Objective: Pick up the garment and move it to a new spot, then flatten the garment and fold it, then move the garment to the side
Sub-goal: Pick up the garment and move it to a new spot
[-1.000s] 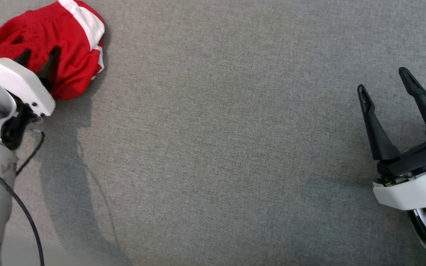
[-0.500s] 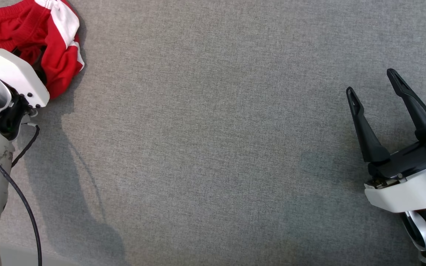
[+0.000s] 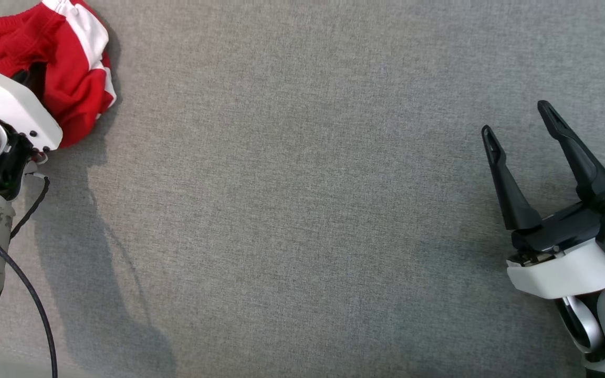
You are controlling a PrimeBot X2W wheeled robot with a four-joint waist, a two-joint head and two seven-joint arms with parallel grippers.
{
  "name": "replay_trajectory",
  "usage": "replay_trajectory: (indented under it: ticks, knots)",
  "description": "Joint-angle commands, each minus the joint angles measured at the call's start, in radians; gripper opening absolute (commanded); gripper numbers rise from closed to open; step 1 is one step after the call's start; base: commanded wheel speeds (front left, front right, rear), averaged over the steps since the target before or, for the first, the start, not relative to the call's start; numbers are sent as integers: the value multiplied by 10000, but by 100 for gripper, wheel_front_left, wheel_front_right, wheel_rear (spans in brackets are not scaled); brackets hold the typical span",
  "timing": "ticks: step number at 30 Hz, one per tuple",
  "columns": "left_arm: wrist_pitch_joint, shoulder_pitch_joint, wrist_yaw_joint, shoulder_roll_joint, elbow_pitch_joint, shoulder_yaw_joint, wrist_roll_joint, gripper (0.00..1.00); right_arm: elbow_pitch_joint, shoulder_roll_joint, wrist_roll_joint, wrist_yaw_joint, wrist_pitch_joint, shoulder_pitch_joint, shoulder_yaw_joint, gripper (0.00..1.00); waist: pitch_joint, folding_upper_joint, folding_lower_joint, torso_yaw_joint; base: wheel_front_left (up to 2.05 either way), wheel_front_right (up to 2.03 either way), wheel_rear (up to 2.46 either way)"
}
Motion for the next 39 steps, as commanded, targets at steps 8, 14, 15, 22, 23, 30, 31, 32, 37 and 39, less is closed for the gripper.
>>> replay_trajectory:
  ticks: [8, 14, 15, 22, 23, 30, 31, 32, 37, 39]
  knots:
    - [-1375, 284, 8, 321, -432, -319, -318, 0, 558, 186, 122, 1, -385, -37, 62, 100, -1146, 0, 0, -67, 0, 0, 0]
    - [-2218, 617, 8, 462, -993, -499, -524, 0, 869, 393, 230, 1, -591, 18, 138, 100, -1870, 0, 0, -100, 0, 0, 0]
    - [-2347, 689, 8, 502, -1157, -584, -507, 0, 937, 403, 241, 1, -629, 39, 148, 100, -2012, 0, 0, -104, 0, 0, 0]
    - [-3144, 1203, 7, 878, -2538, -710, -730, 0, 1273, 644, 387, 1, -916, 213, 68, 100, -2877, 0, 0, -196, 0, 0, 0]
    - [-3197, 1269, 7, 914, -2802, -695, -737, 0, 1282, 671, 413, 1, -955, 220, 73, 100, -2952, 0, 0, -212, 0, 0, 0]
    - [-3377, 2001, 313, 725, -5275, -745, -674, 0, 1480, 693, 427, 0, -1168, 394, -44, 100, -3444, 0, 0, -472, 0, 0, 0]
    - [-3322, 2143, 392, 685, -5626, -805, -659, 0, 1508, 710, 409, 1, -1171, 403, -68, 100, -3508, 0, 0, -553, 0, 0, 0]
    - [-3222, 2283, 450, 626, -5964, -883, -689, 0, 1514, 733, 389, 1, -1197, 396, -79, 100, -3563, 0, 0, -646, 0, 0, 0]
    - [-2568, 2921, 788, 541, -7683, -1577, -392, 0, 1475, 882, 327, 1, -1280, 281, -307, 100, -3641, 0, 0, -1282, 0, 0, 0]
    - [-2365, 3132, 973, 458, -8241, -1874, -230, 0, 1446, 901, 319, 0, -1306, 255, -417, 100, -3584, 0, 0, -1572, 0, 0, 0]
